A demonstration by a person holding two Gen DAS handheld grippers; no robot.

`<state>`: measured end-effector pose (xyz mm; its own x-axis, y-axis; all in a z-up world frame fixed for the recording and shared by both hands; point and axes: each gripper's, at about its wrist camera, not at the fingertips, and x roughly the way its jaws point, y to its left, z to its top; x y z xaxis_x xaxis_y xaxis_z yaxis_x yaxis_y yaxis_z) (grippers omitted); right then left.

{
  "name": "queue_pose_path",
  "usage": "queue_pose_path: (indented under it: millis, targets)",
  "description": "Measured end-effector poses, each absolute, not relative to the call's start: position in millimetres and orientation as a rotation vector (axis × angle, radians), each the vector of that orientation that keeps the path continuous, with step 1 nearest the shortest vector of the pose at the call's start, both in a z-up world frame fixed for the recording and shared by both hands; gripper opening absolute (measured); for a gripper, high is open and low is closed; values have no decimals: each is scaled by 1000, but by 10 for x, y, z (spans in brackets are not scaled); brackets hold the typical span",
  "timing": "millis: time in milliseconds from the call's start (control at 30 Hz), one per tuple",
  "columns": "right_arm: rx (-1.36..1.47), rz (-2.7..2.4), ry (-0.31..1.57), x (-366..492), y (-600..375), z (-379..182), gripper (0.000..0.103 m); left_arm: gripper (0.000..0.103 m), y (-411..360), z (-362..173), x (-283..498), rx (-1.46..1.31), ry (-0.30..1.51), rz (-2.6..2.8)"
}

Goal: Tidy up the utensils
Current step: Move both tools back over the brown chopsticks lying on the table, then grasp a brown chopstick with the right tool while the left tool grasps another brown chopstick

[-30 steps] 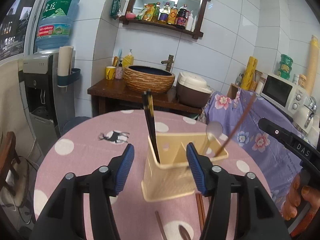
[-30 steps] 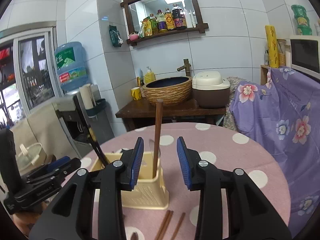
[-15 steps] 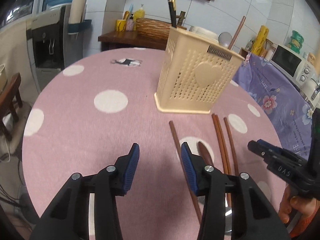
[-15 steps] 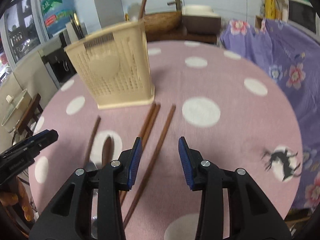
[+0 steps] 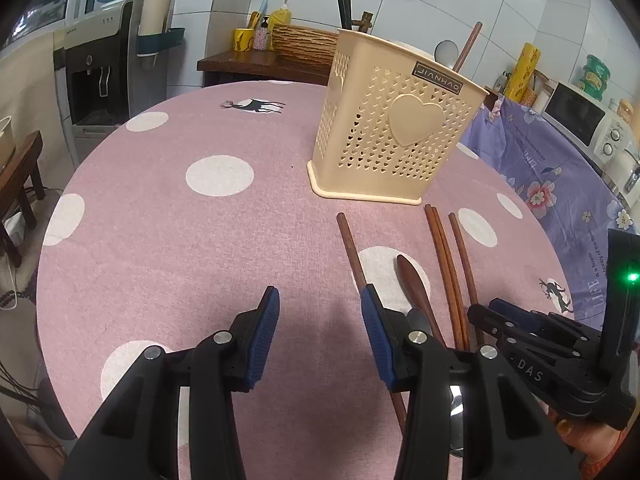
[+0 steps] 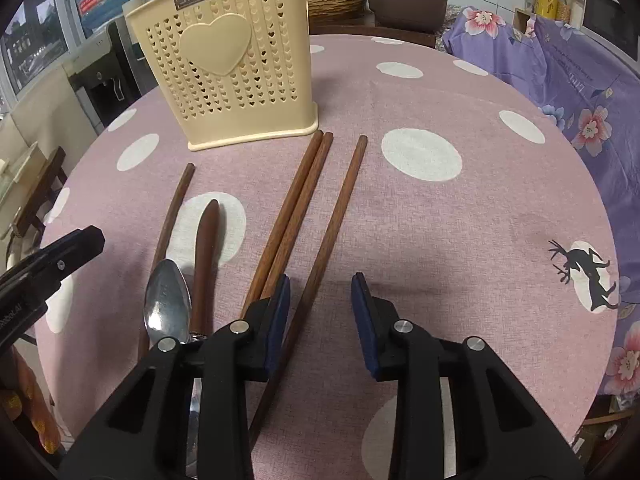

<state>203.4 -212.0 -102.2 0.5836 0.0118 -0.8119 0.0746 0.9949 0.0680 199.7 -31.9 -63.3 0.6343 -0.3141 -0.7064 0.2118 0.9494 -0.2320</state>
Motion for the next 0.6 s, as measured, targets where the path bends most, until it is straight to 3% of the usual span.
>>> queue_pose_path:
  millis: [233, 600]
  targets:
    - [32, -37, 961, 2014, -2140, -1019, 13, 43, -313, -642, 1992, -128, 834, -299]
    - [82, 44, 1000, 1977, -2552, -998, 8, 43, -297, -653, 2023, -130, 844, -301]
